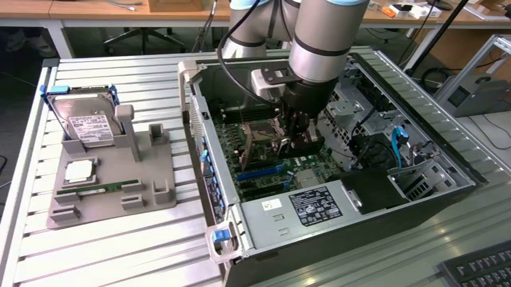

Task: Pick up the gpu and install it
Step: 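Insert the gpu into the slot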

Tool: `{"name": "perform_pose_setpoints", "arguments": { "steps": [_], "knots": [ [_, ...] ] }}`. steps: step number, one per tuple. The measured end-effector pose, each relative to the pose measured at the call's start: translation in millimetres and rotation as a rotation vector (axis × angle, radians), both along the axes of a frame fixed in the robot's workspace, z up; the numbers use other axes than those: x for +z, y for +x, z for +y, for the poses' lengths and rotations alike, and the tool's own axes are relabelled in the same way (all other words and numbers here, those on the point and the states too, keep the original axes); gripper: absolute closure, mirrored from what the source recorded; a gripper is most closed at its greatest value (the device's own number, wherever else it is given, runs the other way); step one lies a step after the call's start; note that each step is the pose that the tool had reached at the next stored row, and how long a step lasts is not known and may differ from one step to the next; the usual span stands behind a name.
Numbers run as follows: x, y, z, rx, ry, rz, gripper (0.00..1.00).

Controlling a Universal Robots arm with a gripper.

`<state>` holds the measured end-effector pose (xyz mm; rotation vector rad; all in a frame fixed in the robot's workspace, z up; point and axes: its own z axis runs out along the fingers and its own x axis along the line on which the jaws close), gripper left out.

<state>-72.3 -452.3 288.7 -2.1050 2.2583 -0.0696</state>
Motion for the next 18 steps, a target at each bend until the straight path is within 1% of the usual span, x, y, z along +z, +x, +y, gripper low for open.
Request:
{"name": "perform_pose_setpoints", "arguments": {
  "steps": [18],
  "knots": [
    [-4.9,-0.8,0.0,0.000,-0.0012,0.0000,0.73]
  ]
}}
